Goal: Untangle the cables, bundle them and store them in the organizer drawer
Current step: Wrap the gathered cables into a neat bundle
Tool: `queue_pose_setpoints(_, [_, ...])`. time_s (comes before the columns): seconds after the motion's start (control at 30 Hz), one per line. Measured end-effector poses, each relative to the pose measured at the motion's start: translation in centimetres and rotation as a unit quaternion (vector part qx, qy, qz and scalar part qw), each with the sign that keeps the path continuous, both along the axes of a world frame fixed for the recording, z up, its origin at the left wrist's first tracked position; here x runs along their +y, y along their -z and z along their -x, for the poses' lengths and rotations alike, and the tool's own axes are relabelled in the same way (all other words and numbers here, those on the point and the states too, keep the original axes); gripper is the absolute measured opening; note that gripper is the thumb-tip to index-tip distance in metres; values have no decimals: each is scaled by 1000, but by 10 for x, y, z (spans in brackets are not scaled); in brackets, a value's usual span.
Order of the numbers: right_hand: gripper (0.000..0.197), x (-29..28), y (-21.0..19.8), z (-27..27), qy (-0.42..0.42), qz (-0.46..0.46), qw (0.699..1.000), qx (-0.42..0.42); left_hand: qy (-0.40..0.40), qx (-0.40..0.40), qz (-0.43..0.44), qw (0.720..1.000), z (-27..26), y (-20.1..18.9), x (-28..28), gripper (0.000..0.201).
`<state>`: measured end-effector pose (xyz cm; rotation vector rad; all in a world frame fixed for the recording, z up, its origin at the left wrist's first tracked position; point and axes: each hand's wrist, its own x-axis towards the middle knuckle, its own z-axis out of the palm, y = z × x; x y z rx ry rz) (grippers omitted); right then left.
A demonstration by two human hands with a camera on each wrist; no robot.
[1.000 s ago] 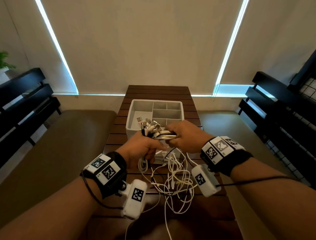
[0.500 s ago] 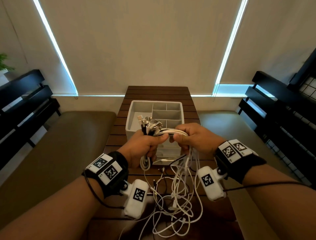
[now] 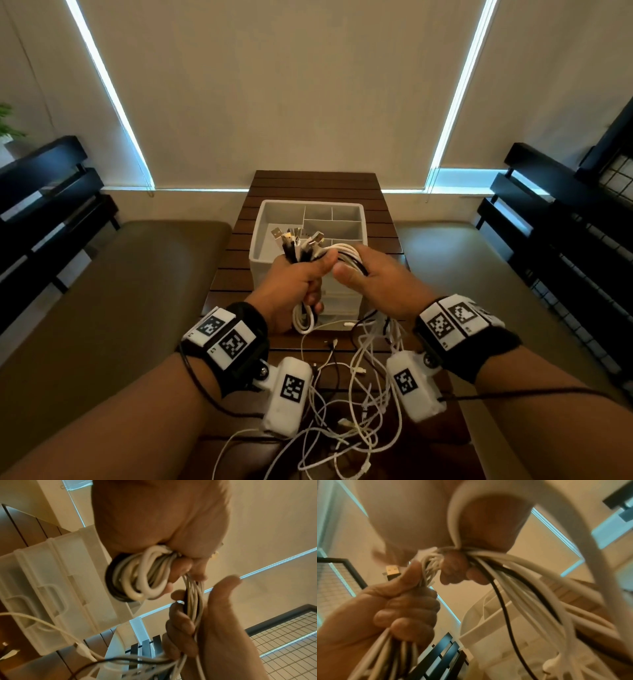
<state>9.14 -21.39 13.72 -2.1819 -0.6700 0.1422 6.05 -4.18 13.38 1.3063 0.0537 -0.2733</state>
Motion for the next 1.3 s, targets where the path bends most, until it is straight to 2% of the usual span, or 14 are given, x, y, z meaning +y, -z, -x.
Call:
queue_pose_setpoints(0.07, [39,-3,-4,-4,-9,81,995,-54,23,0,-8,1000,0,-1,5,20])
queue_pose_setpoints(0.1, [31,-4,-7,-4,-9,87,994,-66,32,2,-5,999,0,-1,5,19])
queue_pose_setpoints(0.2, [26,-4,-13,-4,-15,42,998,-44,50,2,7,999,1,0,6,19])
queue_pose_setpoints(0.3, [32,-10,-18,-5,-20,26,999,-14,49,3,-5,999,1,1,10,37])
queue_pose_setpoints(0.43, [18,-15,-16,-4,-29,57,998,-24,31,18,44,998,5,-1,11,23])
queue_pose_setpoints(0.53, [44,-12,-9,1,-30,75,995,-52,8,48,87,995,4,2,6,42])
queue_pose_setpoints(0.6, [43,-13,-9,3,-23,54,998,-34,-5,64,89,994,2,3,3,46])
queue_pose_setpoints(0.67, [32,-15,-9,2,-18,66,997,-18,-8,63,79,995,3,3,2,46])
queue_pose_setpoints(0.8, [38,-17,-18,-2,-31,74,995,53,24,41,42,998,7,3,0,35])
queue_pose_setpoints(0.9, [14,-9,-30,-5,-69,77,993,63,57,23,-7,998,9,2,-2,29])
queue_pose_setpoints(0.97, [5,-5,-32,-5,-106,64,985,116,67,6,-32,997,9,-1,-3,29])
queue_pose_setpoints(1.03, [17,-7,-30,-4,-125,18,977,171,71,-10,-47,996,7,-4,-1,28])
queue_pose_setpoints(1.2, [37,-13,-26,-1,-112,0,976,188,45,-18,-44,998,5,-5,3,27])
queue_pose_setpoints(1.3, [38,-14,-18,3,-71,-28,980,184,27,-6,-26,999,5,0,4,29])
